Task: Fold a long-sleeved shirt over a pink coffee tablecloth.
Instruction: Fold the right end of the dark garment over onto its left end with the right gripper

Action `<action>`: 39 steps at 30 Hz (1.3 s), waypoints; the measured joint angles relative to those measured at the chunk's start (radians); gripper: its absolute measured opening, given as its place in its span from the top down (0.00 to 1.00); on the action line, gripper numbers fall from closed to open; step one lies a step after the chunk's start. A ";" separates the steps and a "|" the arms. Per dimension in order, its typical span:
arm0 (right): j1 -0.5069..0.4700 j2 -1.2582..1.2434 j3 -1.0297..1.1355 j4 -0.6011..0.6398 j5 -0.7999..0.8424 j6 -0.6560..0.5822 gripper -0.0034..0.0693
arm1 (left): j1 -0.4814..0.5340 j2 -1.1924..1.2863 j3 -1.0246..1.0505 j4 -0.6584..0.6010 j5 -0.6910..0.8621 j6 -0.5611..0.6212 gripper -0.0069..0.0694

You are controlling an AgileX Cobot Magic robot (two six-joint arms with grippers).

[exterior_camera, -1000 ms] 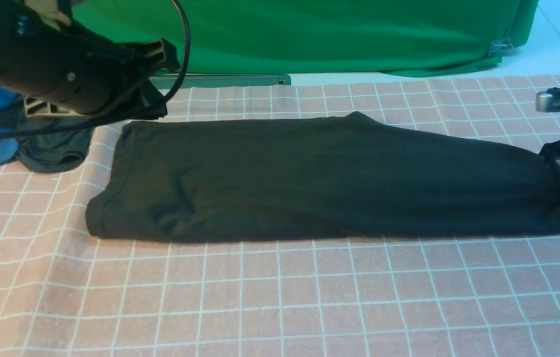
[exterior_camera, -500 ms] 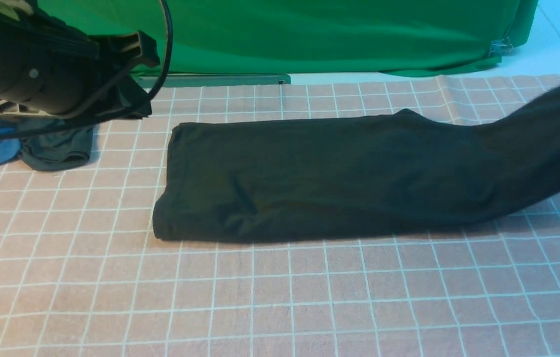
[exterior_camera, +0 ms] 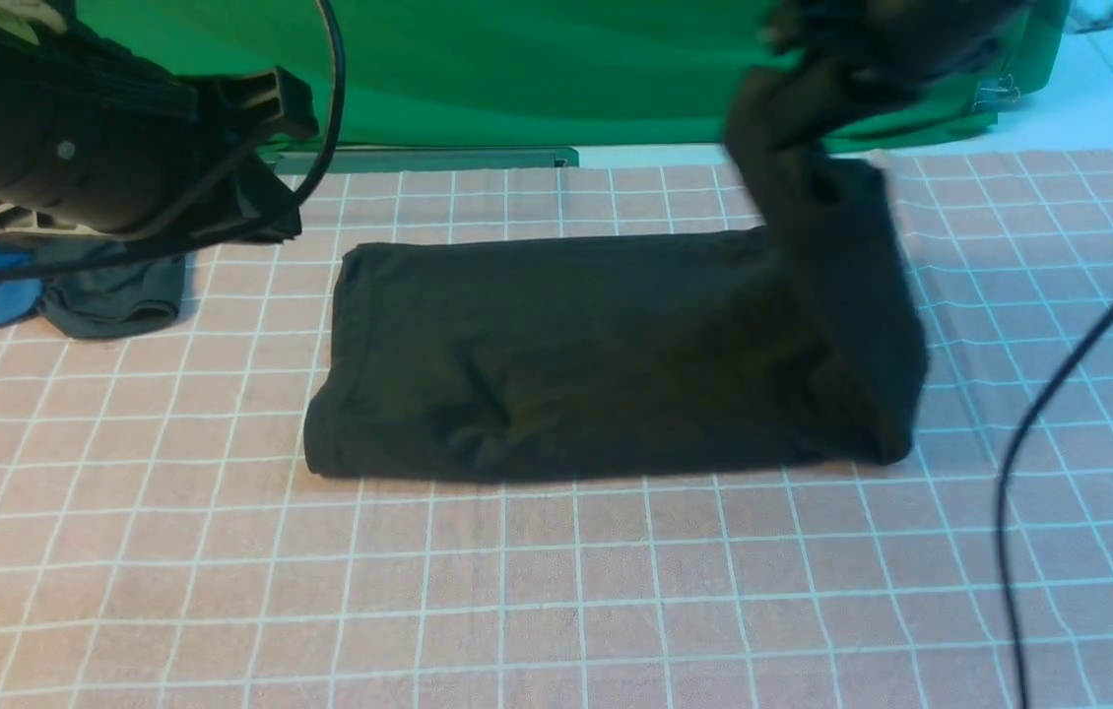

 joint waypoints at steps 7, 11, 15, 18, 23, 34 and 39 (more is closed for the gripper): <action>0.171 0.083 0.000 0.048 -0.212 0.064 0.85 | 0.000 -0.001 0.000 0.000 0.010 0.000 0.89; 0.218 0.140 0.000 0.102 -0.295 0.070 0.85 | 0.000 -0.001 0.000 0.000 0.012 0.000 0.89; 0.250 0.203 0.000 0.138 -0.390 0.077 0.85 | 0.000 -0.001 0.000 0.000 0.014 0.000 0.89; 0.277 0.240 0.000 0.149 -0.457 0.080 0.85 | 0.000 -0.001 0.000 0.000 0.014 0.000 0.89; 0.314 0.293 0.000 0.176 -0.565 0.080 0.74 | 0.000 -0.001 0.000 0.000 0.014 0.000 0.89; 0.324 0.342 -0.003 0.232 -0.542 -0.009 0.45 | 0.000 -0.001 0.000 0.016 0.015 -0.003 0.89; 0.212 0.245 -0.033 0.130 -0.376 -0.082 0.79 | 0.000 0.003 0.000 0.022 0.017 -0.031 0.89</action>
